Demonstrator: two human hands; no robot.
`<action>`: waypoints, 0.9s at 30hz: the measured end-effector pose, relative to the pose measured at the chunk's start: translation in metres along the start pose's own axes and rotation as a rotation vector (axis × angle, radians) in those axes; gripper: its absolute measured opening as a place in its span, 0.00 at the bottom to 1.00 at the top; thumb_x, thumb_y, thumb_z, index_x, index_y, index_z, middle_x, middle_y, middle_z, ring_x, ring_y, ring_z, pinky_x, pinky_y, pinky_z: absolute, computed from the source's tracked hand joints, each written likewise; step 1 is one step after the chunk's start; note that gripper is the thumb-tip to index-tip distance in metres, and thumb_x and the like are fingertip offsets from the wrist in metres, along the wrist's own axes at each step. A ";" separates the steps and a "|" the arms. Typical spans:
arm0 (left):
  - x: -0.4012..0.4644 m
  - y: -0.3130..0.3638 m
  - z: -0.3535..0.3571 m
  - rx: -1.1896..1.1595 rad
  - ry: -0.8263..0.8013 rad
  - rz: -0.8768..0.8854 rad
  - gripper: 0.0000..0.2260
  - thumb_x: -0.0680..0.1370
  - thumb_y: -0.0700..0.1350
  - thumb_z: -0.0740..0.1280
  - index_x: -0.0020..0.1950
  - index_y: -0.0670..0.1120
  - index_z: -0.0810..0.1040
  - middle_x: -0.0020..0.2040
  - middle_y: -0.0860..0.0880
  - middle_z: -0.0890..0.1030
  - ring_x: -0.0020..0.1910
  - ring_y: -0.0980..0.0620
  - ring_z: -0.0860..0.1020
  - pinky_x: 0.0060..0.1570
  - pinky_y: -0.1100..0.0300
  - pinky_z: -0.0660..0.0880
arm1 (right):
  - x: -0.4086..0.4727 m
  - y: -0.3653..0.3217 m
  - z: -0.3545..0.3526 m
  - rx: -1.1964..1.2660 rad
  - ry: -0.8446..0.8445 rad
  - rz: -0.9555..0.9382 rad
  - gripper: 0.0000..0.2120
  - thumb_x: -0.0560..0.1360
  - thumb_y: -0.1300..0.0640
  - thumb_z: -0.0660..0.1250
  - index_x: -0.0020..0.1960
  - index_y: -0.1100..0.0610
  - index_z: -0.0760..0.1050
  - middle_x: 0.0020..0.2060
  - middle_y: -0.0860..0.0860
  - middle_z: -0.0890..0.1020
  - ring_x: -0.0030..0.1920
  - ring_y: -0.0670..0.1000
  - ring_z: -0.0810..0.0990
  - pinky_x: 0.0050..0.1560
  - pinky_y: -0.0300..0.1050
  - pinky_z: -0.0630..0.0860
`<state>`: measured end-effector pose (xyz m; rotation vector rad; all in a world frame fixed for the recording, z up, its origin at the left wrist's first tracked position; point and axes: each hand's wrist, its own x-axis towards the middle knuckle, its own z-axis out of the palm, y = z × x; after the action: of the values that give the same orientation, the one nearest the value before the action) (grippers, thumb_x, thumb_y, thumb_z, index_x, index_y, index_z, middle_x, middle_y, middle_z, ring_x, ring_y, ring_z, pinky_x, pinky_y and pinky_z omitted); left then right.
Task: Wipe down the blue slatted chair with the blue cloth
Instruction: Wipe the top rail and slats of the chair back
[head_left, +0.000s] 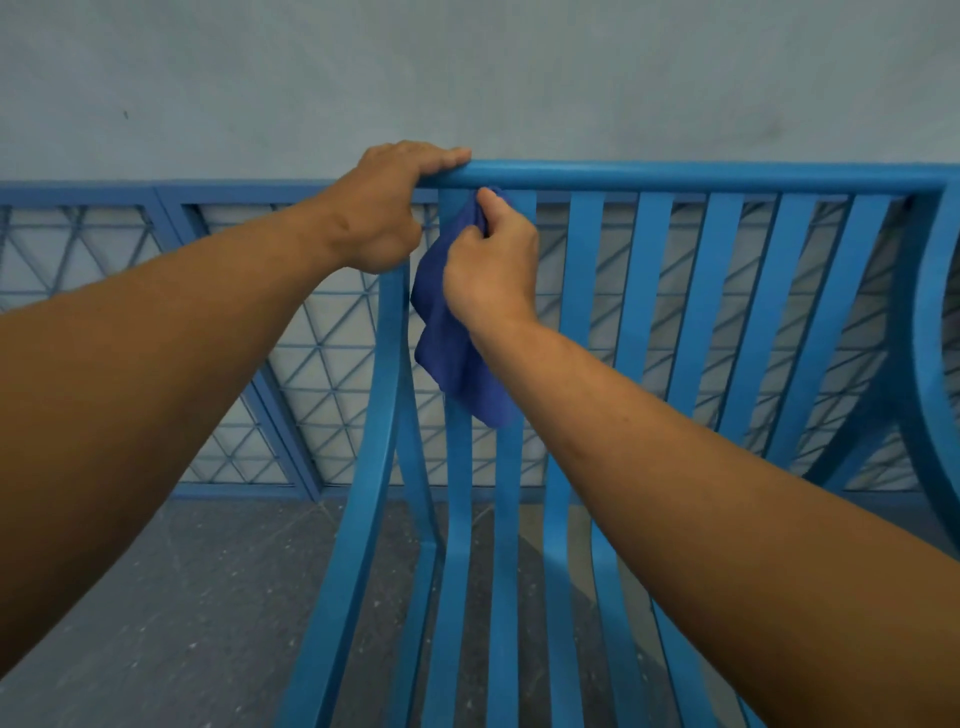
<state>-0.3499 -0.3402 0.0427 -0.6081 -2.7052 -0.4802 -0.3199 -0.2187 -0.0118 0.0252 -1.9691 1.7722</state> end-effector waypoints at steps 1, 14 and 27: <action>0.000 0.000 -0.001 -0.009 -0.002 -0.006 0.40 0.71 0.24 0.59 0.80 0.51 0.63 0.78 0.47 0.65 0.78 0.48 0.61 0.74 0.65 0.56 | 0.001 0.001 -0.001 -0.023 -0.027 -0.007 0.23 0.80 0.67 0.56 0.75 0.61 0.69 0.72 0.53 0.73 0.73 0.49 0.69 0.63 0.27 0.59; -0.006 0.005 0.000 -0.064 0.014 -0.013 0.40 0.71 0.23 0.59 0.80 0.47 0.64 0.78 0.47 0.66 0.78 0.49 0.62 0.70 0.70 0.54 | 0.001 0.008 -0.027 -0.003 -0.083 -0.053 0.28 0.76 0.71 0.60 0.75 0.58 0.70 0.72 0.49 0.74 0.73 0.45 0.70 0.64 0.26 0.62; -0.005 0.008 0.004 -0.089 0.040 -0.063 0.38 0.72 0.25 0.60 0.80 0.49 0.65 0.78 0.49 0.66 0.78 0.51 0.61 0.72 0.67 0.55 | 0.054 -0.014 -0.078 -0.984 -0.197 -0.721 0.13 0.76 0.59 0.65 0.59 0.54 0.78 0.55 0.52 0.82 0.55 0.59 0.78 0.50 0.54 0.72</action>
<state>-0.3430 -0.3333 0.0391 -0.5316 -2.6833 -0.6251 -0.3365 -0.1317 0.0244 0.5130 -2.3408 0.2923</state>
